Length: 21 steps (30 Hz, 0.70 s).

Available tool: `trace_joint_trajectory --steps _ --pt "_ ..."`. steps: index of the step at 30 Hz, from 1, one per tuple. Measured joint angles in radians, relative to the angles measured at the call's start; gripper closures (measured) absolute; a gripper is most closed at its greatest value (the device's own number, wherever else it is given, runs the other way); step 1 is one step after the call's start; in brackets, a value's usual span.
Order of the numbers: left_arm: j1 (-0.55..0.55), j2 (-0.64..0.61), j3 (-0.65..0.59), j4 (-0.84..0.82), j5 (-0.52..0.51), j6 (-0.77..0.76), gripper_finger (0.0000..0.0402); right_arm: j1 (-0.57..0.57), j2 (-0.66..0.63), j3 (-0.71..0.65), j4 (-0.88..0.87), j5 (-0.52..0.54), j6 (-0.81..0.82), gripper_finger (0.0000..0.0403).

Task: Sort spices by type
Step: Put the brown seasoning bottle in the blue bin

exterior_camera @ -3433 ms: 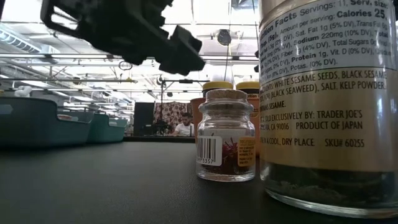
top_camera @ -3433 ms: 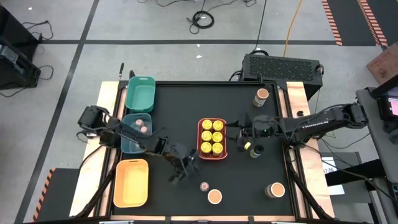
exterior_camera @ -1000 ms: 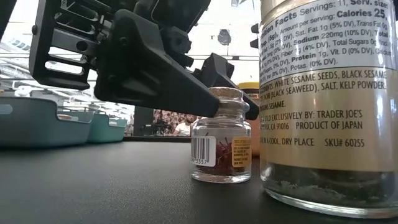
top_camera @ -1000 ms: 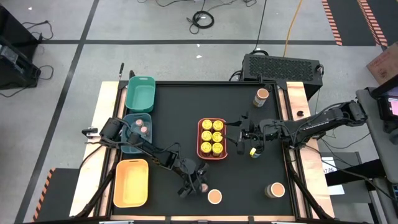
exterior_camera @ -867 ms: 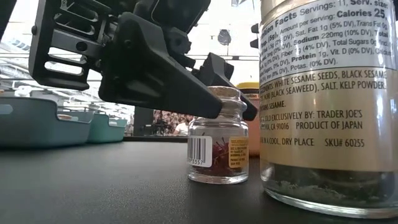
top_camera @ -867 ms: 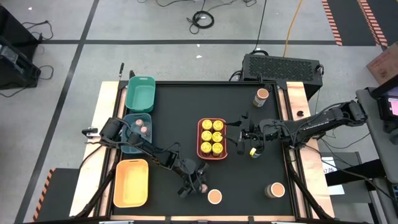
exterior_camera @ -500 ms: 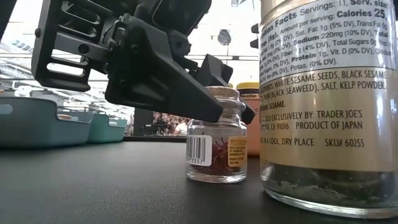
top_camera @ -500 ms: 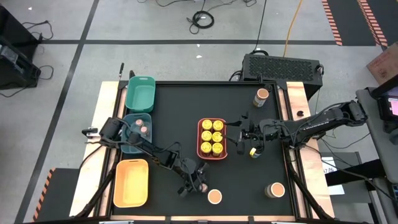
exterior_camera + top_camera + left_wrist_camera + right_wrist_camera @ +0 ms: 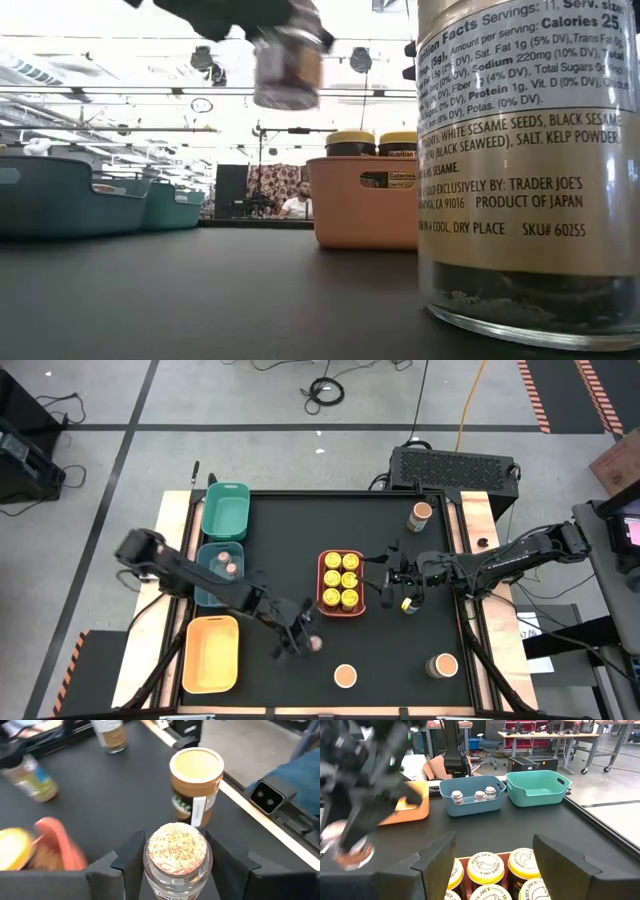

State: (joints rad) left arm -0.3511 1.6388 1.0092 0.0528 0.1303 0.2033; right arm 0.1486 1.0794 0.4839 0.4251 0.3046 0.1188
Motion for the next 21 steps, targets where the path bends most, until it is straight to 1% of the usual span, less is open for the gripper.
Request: trace_joint_trajectory --steps 6,9,11,14,17,21 --pt "0.0 -0.193 0.0 -0.267 -0.098 -0.11 0.0218 0.0 0.0 0.0 -0.003 0.0 0.0 0.0145" --pt "0.0 -0.27 0.0 -0.415 -0.172 -0.199 0.0218 0.0 0.0 0.0 -0.01 0.0 0.005 0.0145" --pt "0.0 -0.319 0.0 -0.521 -0.239 -0.271 0.0218 0.0 0.0 0.0 -0.013 0.0 0.016 0.0145" --pt "0.0 -0.382 0.0 -0.68 -0.347 -0.408 0.0218 0.0 0.0 0.0 -0.02 0.0 0.018 0.0145" --pt "0.0 -0.437 0.0 -0.831 -0.477 -0.567 0.0218 0.0 0.0 0.0 -0.024 0.0 0.026 0.0145" --pt "0.0 -0.499 0.0 -1.037 -0.638 -0.851 0.0218 0.0 0.0 -0.001 -0.032 0.0 0.032 0.0145"
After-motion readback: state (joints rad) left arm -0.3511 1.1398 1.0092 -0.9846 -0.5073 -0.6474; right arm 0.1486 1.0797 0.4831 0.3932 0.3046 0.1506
